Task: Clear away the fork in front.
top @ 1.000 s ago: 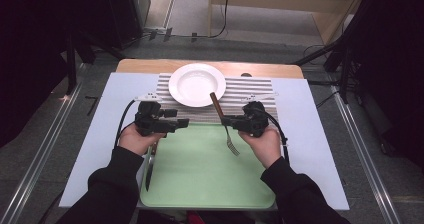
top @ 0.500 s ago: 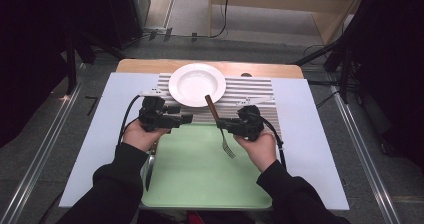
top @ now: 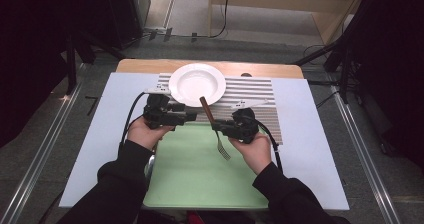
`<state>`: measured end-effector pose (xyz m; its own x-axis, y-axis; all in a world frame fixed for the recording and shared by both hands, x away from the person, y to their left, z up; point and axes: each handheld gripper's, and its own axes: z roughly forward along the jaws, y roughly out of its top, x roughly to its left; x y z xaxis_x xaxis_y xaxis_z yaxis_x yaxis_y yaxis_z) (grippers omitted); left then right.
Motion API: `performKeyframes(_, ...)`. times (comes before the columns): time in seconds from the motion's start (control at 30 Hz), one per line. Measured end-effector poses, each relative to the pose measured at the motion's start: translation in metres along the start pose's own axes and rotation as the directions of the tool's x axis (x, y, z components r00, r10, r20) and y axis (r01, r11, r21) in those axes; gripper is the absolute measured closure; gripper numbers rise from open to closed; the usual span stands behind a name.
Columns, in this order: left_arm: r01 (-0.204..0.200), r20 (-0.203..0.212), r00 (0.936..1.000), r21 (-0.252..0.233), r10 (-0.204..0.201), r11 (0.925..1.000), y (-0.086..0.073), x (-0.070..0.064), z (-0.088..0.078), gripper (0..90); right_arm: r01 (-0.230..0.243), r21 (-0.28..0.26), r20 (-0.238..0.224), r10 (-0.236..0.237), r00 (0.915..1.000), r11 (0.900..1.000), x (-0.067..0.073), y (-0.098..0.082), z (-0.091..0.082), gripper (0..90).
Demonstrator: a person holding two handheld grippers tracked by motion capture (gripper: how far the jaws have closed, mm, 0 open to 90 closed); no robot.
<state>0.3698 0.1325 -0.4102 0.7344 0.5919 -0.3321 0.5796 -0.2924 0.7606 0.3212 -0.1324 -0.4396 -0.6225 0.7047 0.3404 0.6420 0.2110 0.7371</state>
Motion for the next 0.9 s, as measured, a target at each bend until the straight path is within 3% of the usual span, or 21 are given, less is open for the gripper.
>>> performKeyframes(0.33, 0.024, -0.023, 0.9994, 0.021, -0.024, 0.9995, 0.002, -0.001, 0.006, 32.6, -0.011, -0.018, -0.001, 0.011, 0.9999, 1.0, 0.007, -0.001, 0.009, 75.6)
performKeyframes(0.63, 0.055, -0.008, 0.9985, 0.012, -0.055, 0.9984, 0.008, -0.004, 0.01, 32.8, 0.003, -0.016, -0.001, -0.003, 1.0, 1.0, 0.012, -0.002, 0.015, 75.6)
performKeyframes(0.77, 0.053, -0.014, 0.9985, 0.016, -0.052, 0.9985, 0.011, -0.007, 0.012, 35.9, 0.007, -0.021, 0.0, -0.007, 1.0, 1.0, 0.014, -0.002, 0.016, 75.6)
performKeyframes(0.9, 0.075, -0.021, 0.997, 0.027, -0.075, 0.9968, 0.013, -0.008, 0.015, 40.3, 0.014, -0.026, 0.002, -0.014, 0.9999, 1.0, 0.016, -0.002, 0.016, 75.6)
